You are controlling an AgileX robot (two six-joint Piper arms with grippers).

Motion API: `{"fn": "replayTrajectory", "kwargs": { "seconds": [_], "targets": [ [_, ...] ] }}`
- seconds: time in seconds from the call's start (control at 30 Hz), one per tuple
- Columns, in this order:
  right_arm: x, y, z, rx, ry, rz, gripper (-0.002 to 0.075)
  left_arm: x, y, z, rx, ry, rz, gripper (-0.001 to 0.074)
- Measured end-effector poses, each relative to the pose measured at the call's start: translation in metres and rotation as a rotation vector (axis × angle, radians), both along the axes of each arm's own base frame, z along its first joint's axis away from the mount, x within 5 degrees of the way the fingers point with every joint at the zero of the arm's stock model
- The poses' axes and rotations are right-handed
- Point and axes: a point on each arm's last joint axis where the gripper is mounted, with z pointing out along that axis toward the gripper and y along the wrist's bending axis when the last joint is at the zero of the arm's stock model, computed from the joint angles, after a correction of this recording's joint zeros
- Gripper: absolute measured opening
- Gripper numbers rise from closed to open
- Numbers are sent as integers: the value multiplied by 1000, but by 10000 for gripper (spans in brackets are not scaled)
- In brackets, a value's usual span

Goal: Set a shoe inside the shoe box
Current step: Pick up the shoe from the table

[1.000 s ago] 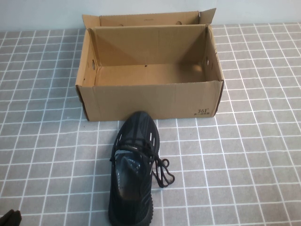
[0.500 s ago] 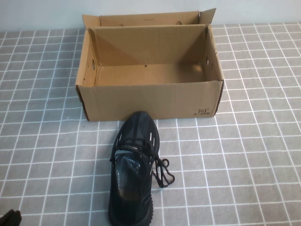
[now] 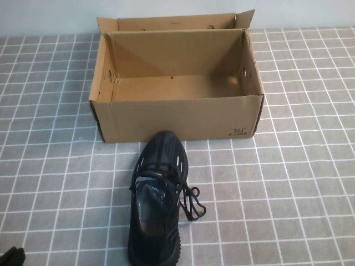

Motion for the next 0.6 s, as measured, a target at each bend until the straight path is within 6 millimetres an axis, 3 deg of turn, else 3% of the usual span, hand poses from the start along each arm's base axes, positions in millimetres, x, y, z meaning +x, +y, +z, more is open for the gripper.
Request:
{"fn": "replayTrajectory", "kwargs": {
  "seconds": [0.17, 0.3, 0.4, 0.6],
  "targets": [
    [53, 6, 7, -80, 88, 118, -16, 0, 0, 0, 0, 0, 0, -1],
    [87, 26, 13, -128, 106, 225, -16, 0, 0, 0, 0, 0, 0, -1],
    [106, 57, 15, -168, 107, 350, -16, 0, 0, 0, 0, 0, 0, -1],
    [121, 144, 12, -315, 83, 683, -16, 0, 0, 0, 0, 0, 0, -1]
  ]
}}
